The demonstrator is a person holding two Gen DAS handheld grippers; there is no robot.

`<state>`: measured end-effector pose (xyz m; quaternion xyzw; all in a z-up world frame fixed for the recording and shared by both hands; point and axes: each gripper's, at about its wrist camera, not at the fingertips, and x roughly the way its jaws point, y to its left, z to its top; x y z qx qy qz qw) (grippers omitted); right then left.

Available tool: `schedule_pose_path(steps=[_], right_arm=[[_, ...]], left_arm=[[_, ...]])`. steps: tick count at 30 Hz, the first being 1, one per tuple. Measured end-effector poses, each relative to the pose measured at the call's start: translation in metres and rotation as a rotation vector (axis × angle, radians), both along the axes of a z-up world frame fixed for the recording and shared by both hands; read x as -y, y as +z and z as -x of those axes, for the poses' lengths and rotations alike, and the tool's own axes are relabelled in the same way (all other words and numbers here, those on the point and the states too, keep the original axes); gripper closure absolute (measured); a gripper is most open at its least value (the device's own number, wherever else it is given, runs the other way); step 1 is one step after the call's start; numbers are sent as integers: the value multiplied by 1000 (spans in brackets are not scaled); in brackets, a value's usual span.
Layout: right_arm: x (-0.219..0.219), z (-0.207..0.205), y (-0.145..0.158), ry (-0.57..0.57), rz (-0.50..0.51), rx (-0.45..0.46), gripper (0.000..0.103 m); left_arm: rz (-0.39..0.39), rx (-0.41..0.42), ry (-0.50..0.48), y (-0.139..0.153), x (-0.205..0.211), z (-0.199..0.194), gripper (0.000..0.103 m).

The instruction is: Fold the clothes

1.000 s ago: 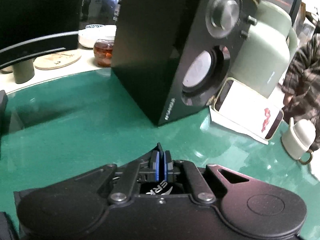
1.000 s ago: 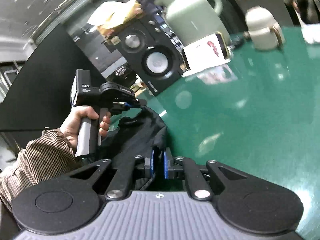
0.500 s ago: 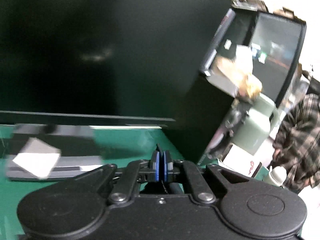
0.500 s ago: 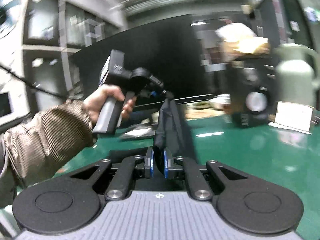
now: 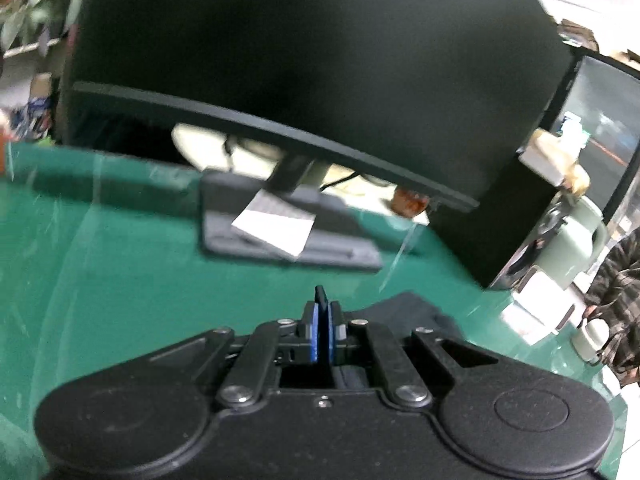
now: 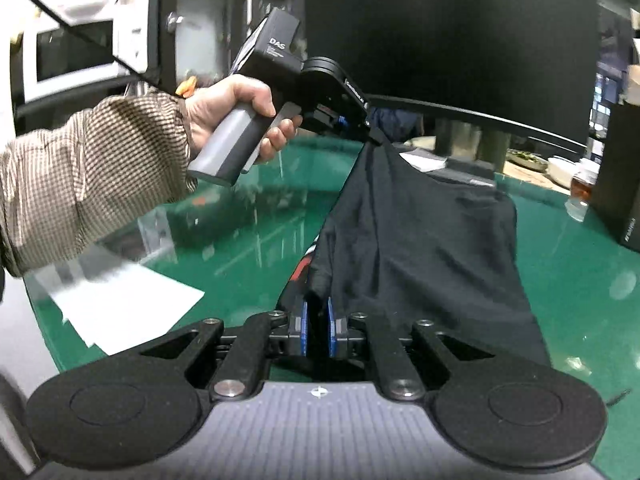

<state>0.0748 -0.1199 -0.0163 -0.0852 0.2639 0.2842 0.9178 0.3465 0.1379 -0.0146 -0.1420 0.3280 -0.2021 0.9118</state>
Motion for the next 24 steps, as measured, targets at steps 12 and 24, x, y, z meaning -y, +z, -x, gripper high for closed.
schedule_pose_path(steps=[12,24], right_arm=[[-17,12,-3,106,35,27,67],[0,-3,8,40,-65,42,88]], left_arm=[[-100,-3,181,-23,-25,-8,42],[-208,56,-259,-8,20,37,69]])
